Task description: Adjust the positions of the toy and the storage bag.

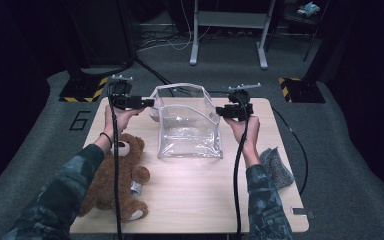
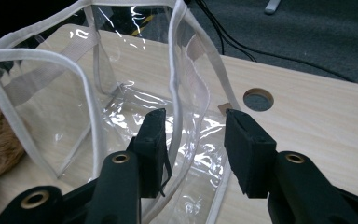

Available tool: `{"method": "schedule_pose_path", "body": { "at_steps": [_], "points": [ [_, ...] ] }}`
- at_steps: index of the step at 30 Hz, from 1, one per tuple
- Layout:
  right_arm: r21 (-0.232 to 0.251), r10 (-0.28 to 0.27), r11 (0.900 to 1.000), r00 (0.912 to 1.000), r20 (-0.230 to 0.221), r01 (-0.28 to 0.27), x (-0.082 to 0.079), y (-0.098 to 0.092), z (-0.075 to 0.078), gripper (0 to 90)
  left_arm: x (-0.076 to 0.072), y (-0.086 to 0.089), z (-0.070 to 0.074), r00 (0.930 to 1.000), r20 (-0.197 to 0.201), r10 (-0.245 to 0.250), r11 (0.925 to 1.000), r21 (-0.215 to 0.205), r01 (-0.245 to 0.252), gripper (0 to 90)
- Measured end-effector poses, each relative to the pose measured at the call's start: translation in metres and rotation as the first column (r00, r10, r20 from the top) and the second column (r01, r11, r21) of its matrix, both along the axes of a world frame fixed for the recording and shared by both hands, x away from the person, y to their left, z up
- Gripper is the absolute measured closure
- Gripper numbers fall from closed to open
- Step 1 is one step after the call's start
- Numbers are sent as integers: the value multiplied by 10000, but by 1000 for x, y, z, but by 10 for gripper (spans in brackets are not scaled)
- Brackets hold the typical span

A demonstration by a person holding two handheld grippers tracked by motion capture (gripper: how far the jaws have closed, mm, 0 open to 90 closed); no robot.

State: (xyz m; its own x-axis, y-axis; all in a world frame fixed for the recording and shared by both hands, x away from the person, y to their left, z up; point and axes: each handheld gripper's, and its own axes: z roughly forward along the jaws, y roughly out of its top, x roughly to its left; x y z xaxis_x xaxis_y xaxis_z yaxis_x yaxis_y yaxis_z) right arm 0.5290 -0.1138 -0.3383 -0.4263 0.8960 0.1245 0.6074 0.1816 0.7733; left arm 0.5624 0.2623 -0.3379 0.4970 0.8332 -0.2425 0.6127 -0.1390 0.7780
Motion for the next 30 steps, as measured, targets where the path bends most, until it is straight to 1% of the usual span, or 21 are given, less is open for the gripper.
{"method": "schedule_pose_path", "body": {
  "at_steps": [1, 2, 3, 4, 5, 6, 7, 9, 10, 11, 12, 13, 15, 16, 17, 19, 21, 23, 25, 27, 30],
  "points": [
    [-73, 4, 10000, 10000, -6, -4, 2, 2, 1, 591, 4, -1, -1, 10000, -57, 81, 10000, -8, -81, 311],
    [-119, 61, 9999, 10000, 42, -60, 5, 3, 1, 592, 9, -4, -4, 9996, -171, 230, 9996, 172, -228, 310],
    [-126, 110, 9999, 9999, 21, -110, 8, 6, 1, 607, 12, -5, -5, 9994, -278, 208, 9992, 340, -199, 311],
    [-217, 140, 9997, 9999, 3, -140, 10, 8, 1, 607, 16, -9, -7, 9982, -549, 245, 9983, 534, -215, 312],
    [-117, 141, 9998, 9998, -128, -142, 13, 11, 0, 606, 18, -11, -8, 9979, -599, 228, 9976, 669, -187, 312],
    [-193, 267, 9994, 9995, -144, -270, 15, 11, -1, 605, 21, -14, -10, 9976, -635, 275, 9955, 920, -215, 317],
    [-227, 131, 9997, 9997, -187, -135, 16, 15, -2, 605, 22, -17, -12, 9971, -673, 355, 9929, 1157, -275, 326],
    [-230, 286, 9993, 9991, -320, -294, 20, 17, -5, 607, 25, -20, -16, 9950, -909, 403, 9906, 1339, -279, 342],
    [-327, 264, 9991, 9991, -324, -275, 22, 19, -6, 629, 25, -21, -17, 9939, -983, 493, 9897, 1388, -354, 358],
    [-448, 244, 9987, 9990, -387, -261, 23, 20, -8, 674, 26, -21, -18, 9928, -1090, 493, 9892, 1429, -335, 406],
    [-473, 266, 9985, 9986, -456, -287, 24, 21, -9, 715, 26, -22, -19, 9922, -1157, 469, 9896, 1404, -304, 480],
    [-616, 258, 9977, 9986, -458, -286, 25, 21, -10, 768, 26, -22, -19, 9926, -1121, 461, 9887, 1471, -293, 528],
    [-551, 219, 9982, 9989, -410, -241, 23, 21, -12, 816, 25, -21, -19, 9923, -1164, 416, 9877, 1545, -232, 636],
    [-649, 203, 9976, 9989, -419, -230, 22, 21, -12, 826, 25, -20, -18, 9922, -1185, 384, 9870, 1594, -192, 664],
    [-669, 146, 9976, 9992, -373, -171, 22, 20, -12, 838, 25, -18, -18, 9924, -1181, 337, 9875, 1571, -148, 736],
    [-758, 74, 9971, 9994, -329, -99, 20, 18, -12, 859, 25, -15, -18, 9923, -1218, 241, 9885, 1514, -54, 780],
    [-642, -16, 9979, 9990, -456, -14, 18, 15, -11, 869, 25, -14, -18, 9928, -1180, 178, 9886, 1508, 2, 799],
    [-592, -79, 9982, 9987, -500, 49, 17, 12, -11, 872, 25, -14, -18, 9932, -1165, 80, 9889, 1483, 94, 803],
    [-682, -146, 9976, 9983, -568, 107, 15, 11, -10, 874, 24, -15, -17, 9934, -1149, 9, 9894, 1444, 158, 812],
    [-596, -118, 9982, 9978, -656, 79, 13, 10, -10, 875, 22, -17, -16, 9934, -1143, -140, 9887, 1465, 308, 818],
    [-692, -27, 9976, 9982, -606, -15, 7, 9, -9, 875, 18, -18, -14, 9927, -1141, -396, 9880, 1440, 559, 822]
  ]
}}
